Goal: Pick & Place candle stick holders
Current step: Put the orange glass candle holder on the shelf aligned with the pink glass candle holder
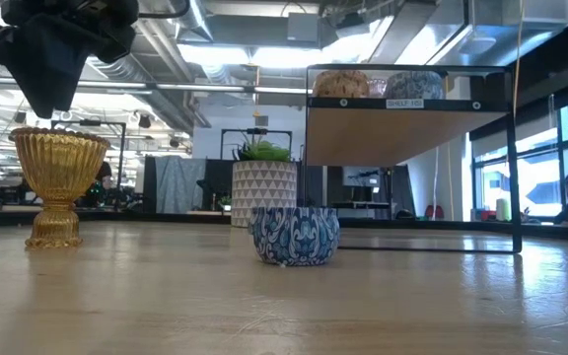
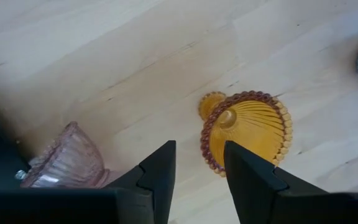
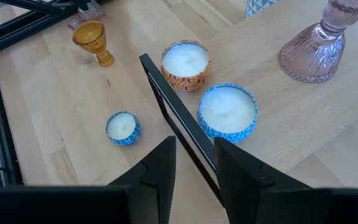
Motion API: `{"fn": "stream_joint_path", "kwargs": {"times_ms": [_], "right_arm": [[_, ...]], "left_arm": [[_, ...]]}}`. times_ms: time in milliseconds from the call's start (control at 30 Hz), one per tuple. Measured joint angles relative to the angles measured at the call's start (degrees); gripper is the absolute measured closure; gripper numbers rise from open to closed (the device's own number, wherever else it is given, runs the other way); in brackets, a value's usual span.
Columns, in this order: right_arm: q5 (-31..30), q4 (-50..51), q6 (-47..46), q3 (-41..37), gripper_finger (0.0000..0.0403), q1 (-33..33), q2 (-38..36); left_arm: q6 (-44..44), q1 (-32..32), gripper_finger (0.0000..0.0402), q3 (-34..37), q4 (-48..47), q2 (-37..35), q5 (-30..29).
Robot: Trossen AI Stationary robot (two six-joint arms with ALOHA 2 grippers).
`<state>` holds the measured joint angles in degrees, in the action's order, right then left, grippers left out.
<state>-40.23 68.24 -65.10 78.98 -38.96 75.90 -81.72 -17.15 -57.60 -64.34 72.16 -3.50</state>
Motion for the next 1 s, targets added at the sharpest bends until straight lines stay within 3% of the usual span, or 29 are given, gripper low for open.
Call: {"fn": "stream_joint_path", "kwargs": {"times_ms": [567, 1000], "right_arm": [[0.02, -0.01, -0.22, 0.0, 0.0292, -0.01, 0.01], [0.0, 0.12, -0.44, 0.0, 0.0292, -0.02, 0.04]], "left_arm": [[-0.29, 0.0, 0.0267, 0.03, 0.23, 1.38, 0.8], [0.18, -0.07, 0.0237, 0.09, 2.02, 4.86, 2.32]]}}
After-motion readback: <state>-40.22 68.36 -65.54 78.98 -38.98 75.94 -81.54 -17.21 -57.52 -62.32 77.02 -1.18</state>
